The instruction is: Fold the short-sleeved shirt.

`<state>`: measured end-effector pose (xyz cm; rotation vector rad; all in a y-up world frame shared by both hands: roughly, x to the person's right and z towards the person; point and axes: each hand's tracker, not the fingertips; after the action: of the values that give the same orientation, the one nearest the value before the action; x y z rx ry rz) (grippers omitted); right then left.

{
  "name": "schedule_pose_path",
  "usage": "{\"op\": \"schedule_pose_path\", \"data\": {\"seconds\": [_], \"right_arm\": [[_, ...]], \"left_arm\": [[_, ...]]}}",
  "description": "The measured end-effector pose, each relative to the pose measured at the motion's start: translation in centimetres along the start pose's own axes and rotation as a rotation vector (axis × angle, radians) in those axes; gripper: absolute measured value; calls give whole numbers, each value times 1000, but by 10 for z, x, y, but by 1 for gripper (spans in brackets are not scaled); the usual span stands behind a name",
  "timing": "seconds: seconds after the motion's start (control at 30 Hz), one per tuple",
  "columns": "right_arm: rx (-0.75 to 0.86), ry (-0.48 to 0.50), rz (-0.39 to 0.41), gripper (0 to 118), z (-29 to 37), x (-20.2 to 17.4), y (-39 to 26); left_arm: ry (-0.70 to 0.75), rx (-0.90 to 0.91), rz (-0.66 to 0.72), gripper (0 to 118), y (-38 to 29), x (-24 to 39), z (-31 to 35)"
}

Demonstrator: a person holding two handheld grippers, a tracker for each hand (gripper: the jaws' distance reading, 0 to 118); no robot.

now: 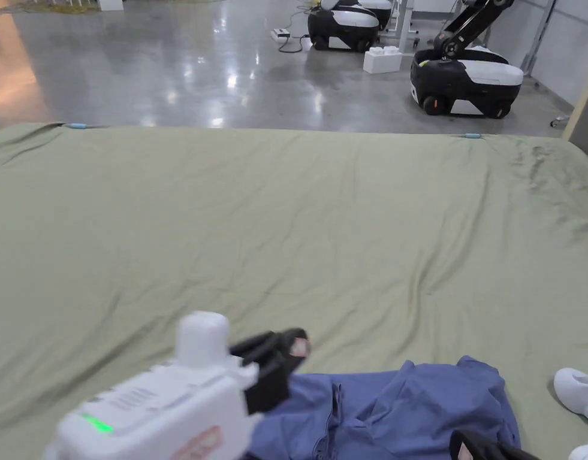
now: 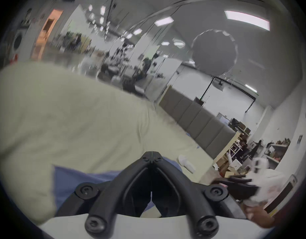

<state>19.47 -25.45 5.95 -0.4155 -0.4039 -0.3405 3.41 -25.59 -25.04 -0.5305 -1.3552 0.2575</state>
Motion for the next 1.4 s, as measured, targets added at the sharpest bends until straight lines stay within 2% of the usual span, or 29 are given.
{"op": "schedule_pose_path", "data": {"seconds": [0.13, 0.23, 0.33, 0.53, 0.57, 0.6, 0.63, 0.67, 0.7, 0.73, 0.8, 0.87, 0.93, 1.07, 1.1, 1.13, 1.17, 1.2, 1.23, 1.4], "right_arm": [[23, 0, 3, 2, -15, -3, 7], [34, -9, 12, 2, -24, -6, 8], [40, 14, 3, 2, -28, -9, 9], [43, 16, 24, 2, -28, -12, 15], [42, 18, 19, 2, -27, -12, 16], [43, 17, 15, 2, -27, -12, 16], [41, 20, 11, 2, -27, -12, 16], [37, 26, 8, 2, -26, -12, 16], [36, 30, 5, 2, -26, -10, 15], [37, 35, 5, 2, -25, -11, 15], [40, 43, 13, 2, -22, -12, 13], [39, 41, 16, 2, -20, -12, 11], [35, 48, 11, 2, -18, -12, 8], [18, 55, -1, 2, -17, -11, 2], [15, 57, -2, 2, -18, -10, 1], [10, 59, -3, 2, -18, -10, 0], [5, 59, -3, 2, -18, -10, -1], [2, 57, -1, 2, -19, -10, -1], [-1, 55, 1, 2, -19, -11, -1], [-2, 55, 15, 2, -15, -11, 2]], "left_arm": [[171, 51, 65, 0, 34, -51, 88], [395, 53, -10, 0, 34, -65, 127], [386, 32, 36, 0, 28, -77, 140], [382, -66, 24, 0, 20, -80, 121], [347, -126, 70, 14, 20, -85, 112], [307, -174, 117, 57, 18, -97, 104], [218, -214, 210, 93, 16, -110, 91], [141, -289, 322, 103, 11, -125, 76], [75, -351, 423, 102, 3, -142, 58], [57, -348, 484, 102, -4, -155, 47], [47, -481, 577, 103, -20, -182, 13], [86, -566, 620, 102, -39, -191, -11], [41, -610, 672, 102, -52, -197, -34], [-41, -528, 787, 102, -62, -207, -61], [-84, -511, 817, 98, -63, -207, -65], [-128, -491, 853, 80, -68, -203, -67], [-107, -507, 865, 34, -73, -201, -70], [-86, -531, 855, 9, -78, -197, -76], [-45, -523, 830, 9, -81, -197, -73], [-46, -459, 826, 9, -51, -215, -41]]}}
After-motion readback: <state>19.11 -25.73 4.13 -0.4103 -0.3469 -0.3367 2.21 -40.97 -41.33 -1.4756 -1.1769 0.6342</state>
